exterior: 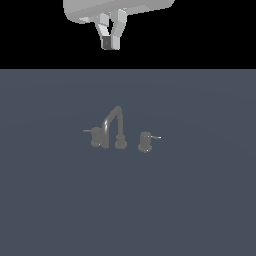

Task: Turn on the faucet by rotating a designated handle.

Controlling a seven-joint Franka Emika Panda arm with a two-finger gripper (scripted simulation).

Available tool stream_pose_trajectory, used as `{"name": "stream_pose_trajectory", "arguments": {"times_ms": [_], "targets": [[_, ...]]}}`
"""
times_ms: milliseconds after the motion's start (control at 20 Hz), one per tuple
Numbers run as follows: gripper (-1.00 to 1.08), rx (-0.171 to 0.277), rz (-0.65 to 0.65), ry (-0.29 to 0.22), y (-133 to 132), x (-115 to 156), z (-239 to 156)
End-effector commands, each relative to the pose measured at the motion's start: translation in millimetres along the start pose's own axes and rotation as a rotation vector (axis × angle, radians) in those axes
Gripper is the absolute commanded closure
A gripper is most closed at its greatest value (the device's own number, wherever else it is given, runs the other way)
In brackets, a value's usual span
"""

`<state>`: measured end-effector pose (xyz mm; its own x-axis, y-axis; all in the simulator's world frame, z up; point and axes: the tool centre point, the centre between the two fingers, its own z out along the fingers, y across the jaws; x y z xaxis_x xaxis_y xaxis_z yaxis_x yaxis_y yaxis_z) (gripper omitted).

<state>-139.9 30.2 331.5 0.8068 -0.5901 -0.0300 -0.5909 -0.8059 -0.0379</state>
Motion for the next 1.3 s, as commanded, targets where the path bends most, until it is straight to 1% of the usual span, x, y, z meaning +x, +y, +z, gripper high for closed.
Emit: {"name": "stream_pose_trajectory", "arguments": {"times_ms": [0,350,650,950,1250], "targets": [[1.08,0.001,0.066,0.003,-6.8,11.3,15.9],[1.08,0.0,0.244,0.009,-20.9,44.8,58.4],[1.08,-0.002,0.393,0.015,-27.6,75.0,93.7],[1.08,-0.005,0.543,0.022,-29.3,106.7,129.2],[1.08,-0.009,0.705,0.03,-25.2,141.2,166.7]]}}
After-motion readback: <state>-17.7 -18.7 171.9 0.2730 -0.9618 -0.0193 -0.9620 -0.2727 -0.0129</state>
